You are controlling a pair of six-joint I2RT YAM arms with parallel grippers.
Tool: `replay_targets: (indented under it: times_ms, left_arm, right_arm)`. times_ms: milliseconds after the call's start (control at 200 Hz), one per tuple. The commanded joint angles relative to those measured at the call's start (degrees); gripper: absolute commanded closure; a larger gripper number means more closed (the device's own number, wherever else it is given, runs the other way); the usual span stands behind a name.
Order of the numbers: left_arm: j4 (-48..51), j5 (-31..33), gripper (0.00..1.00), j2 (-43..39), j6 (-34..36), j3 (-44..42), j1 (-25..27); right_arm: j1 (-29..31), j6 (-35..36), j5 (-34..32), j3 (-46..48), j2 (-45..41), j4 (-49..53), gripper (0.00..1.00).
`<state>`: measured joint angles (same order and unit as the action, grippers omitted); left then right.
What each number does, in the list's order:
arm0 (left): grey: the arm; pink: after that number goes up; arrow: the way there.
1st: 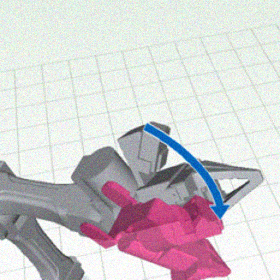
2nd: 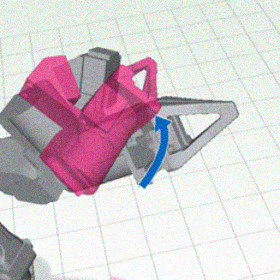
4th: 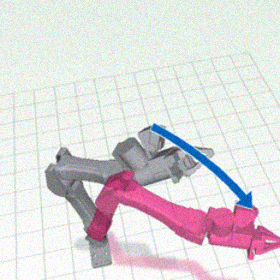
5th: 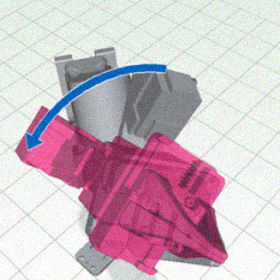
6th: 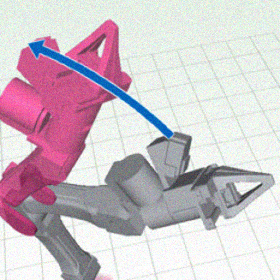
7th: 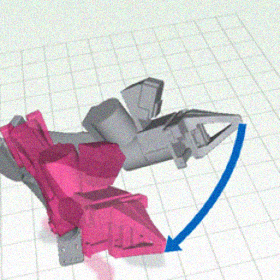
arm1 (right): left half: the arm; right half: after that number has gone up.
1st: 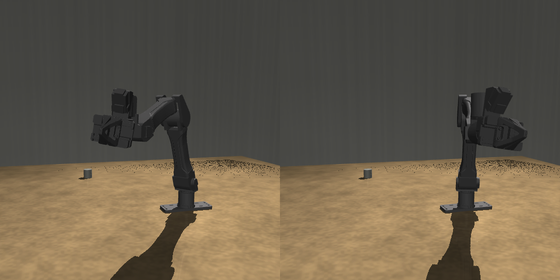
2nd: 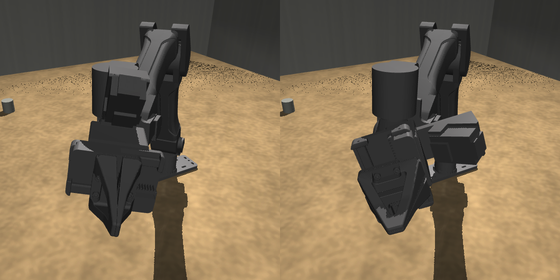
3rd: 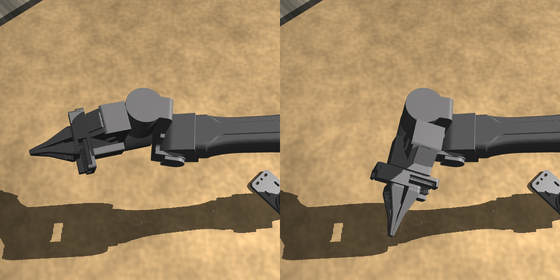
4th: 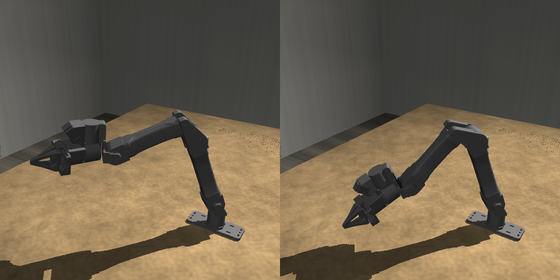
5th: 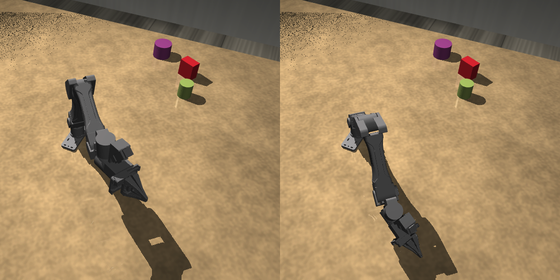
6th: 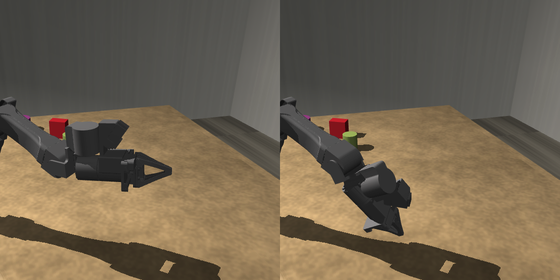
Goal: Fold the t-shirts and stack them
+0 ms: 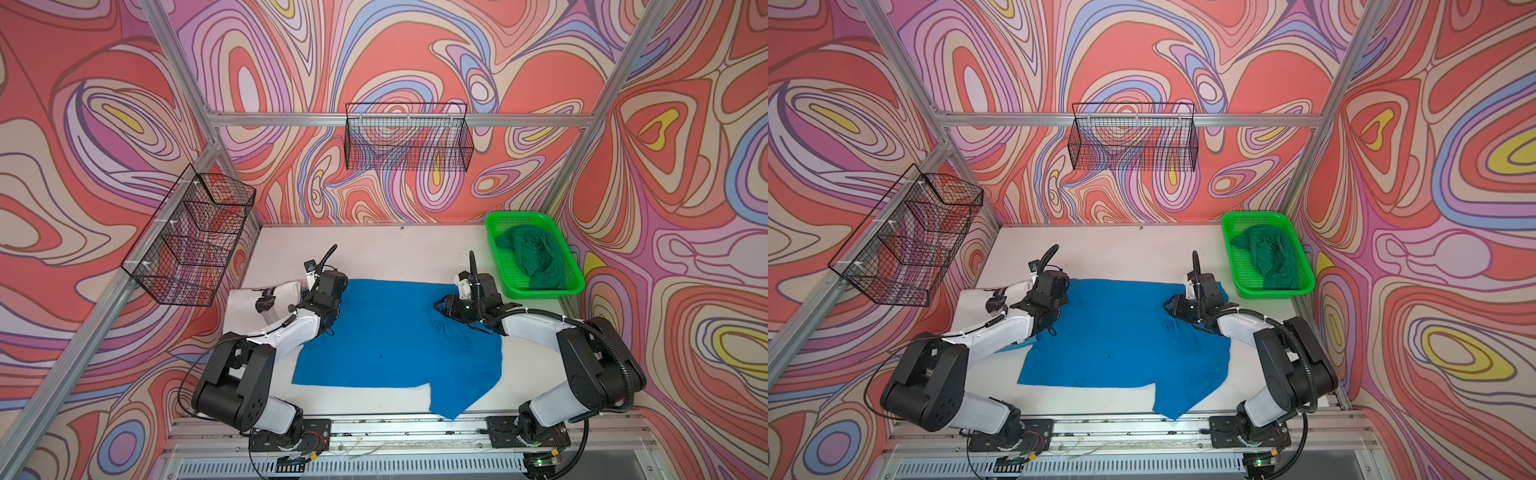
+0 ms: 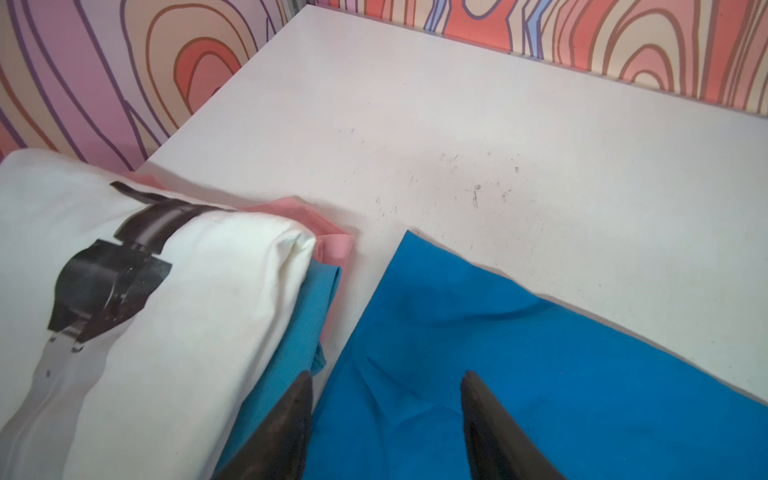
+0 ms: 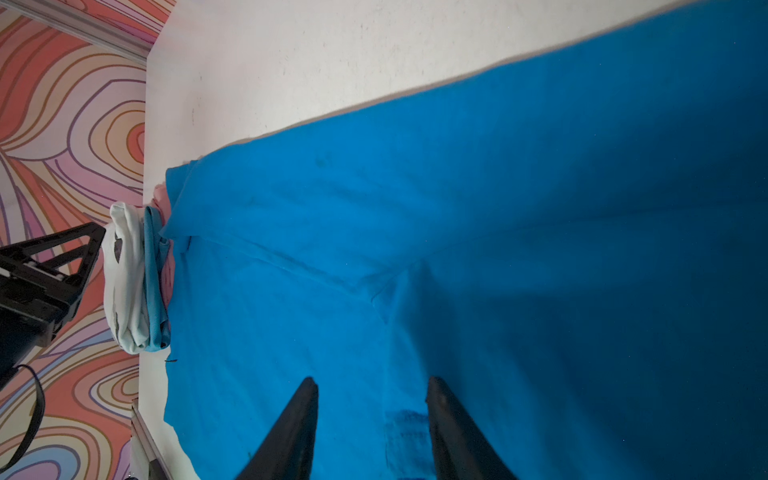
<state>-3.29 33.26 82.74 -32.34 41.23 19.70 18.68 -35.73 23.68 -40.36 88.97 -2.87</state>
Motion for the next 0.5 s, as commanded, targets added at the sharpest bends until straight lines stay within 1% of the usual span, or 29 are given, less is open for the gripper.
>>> replay_targets:
  times_ms: [0, 80, 130, 210, 245, 310, 351, 391, 496]
  left_arm:
    - [-0.7, 0.4, 0.32, -3.4, -4.7, -2.2, -0.4]
    - [0.4, -1.6, 0.27, -4.5, -6.8, -2.3, -1.0]
    - [0.6, -4.0, 0.23, -4.9, -6.9, -1.8, -1.6]
    - [3.6, -9.1, 0.21, -3.4, -8.2, 0.9, -3.1]
    - [4.9, -12.0, 0.21, -2.1, -8.6, 2.4, -4.5]
    - [8.7, -17.0, 0.21, 0.7, -9.4, 5.7, -6.7]
    - [10.9, -20.5, 0.20, 2.6, -9.5, 8.0, -8.4]
    - [12.7, -22.8, 0.20, 4.4, -9.2, 9.9, -9.5]
    - [16.8, -25.4, 0.19, 8.4, -8.4, 14.5, -11.5]
  right_arm:
    - [-0.1, -0.4, 0.4, -0.6, -0.5, 1.1, 0.54]
    - [-0.1, 0.1, 0.4, -1.5, -0.6, 1.9, 0.54]
    - [-0.1, 0.4, 0.2, -2.3, -0.5, 2.6, 0.54]
    - [-0.1, 0.5, -0.4, -3.4, -0.5, 3.4, 0.54]
    - [-0.1, 0.4, -1.7, -4.1, -0.3, 4.9, 0.55]
    - [-0.2, 0.3, -6.3, -5.5, -0.4, 7.8, 0.55]
    - [-0.3, -0.2, -7.5, -5.9, -0.3, 8.2, 0.55]
    - [-0.4, -0.9, -7.5, -6.3, 0.2, 8.2, 0.55]
    - [-0.1, -1.8, -3.3, -9.5, 3.6, 7.5, 0.55]
